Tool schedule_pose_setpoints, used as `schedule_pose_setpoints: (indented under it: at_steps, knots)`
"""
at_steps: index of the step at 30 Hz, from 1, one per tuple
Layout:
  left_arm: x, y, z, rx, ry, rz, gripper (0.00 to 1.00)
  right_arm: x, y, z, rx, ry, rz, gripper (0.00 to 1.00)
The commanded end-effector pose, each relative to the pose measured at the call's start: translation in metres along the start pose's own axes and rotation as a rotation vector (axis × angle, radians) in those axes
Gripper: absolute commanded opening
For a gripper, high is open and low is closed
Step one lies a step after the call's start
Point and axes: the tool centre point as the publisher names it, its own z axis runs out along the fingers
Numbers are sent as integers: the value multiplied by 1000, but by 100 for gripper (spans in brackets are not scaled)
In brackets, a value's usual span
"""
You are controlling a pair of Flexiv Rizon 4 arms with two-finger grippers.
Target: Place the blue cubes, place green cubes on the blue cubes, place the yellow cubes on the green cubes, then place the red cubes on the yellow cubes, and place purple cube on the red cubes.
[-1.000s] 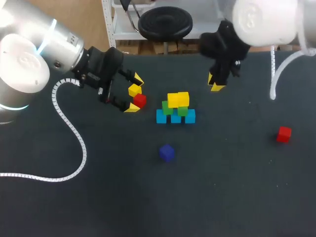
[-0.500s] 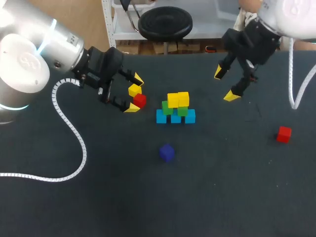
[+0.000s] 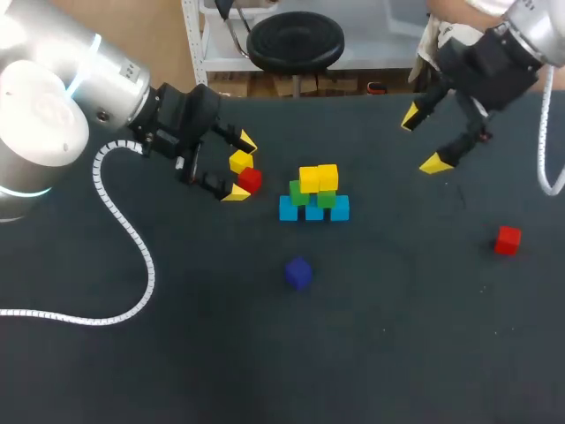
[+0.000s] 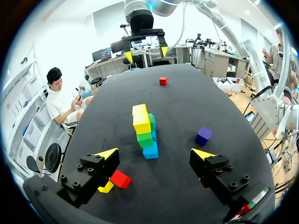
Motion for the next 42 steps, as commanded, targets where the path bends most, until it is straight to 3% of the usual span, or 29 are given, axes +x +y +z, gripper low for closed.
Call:
schedule_pose_setpoints:
  at_steps: [1, 21, 27, 29, 38, 42]
  knots:
    - [-1, 2, 0, 5, 6, -2, 100, -10, 6, 1, 3, 124, -35, 100]
    - [-1, 2, 0, 5, 6, -2, 100, -10, 6, 1, 3, 124, -35, 100]
    - [-1, 2, 0, 5, 6, -2, 100, 6, 17, -6, -9, -19, 97, 100]
    - [-1, 2, 0, 5, 6, -2, 100, 9, 21, -8, -9, -32, 143, 100]
    - [-1, 2, 0, 5, 6, -2, 100, 10, 29, -24, 4, -211, 188, 100]
    - [-1, 2, 0, 5, 6, -2, 100, 2, 31, -25, 7, -219, 179, 100]
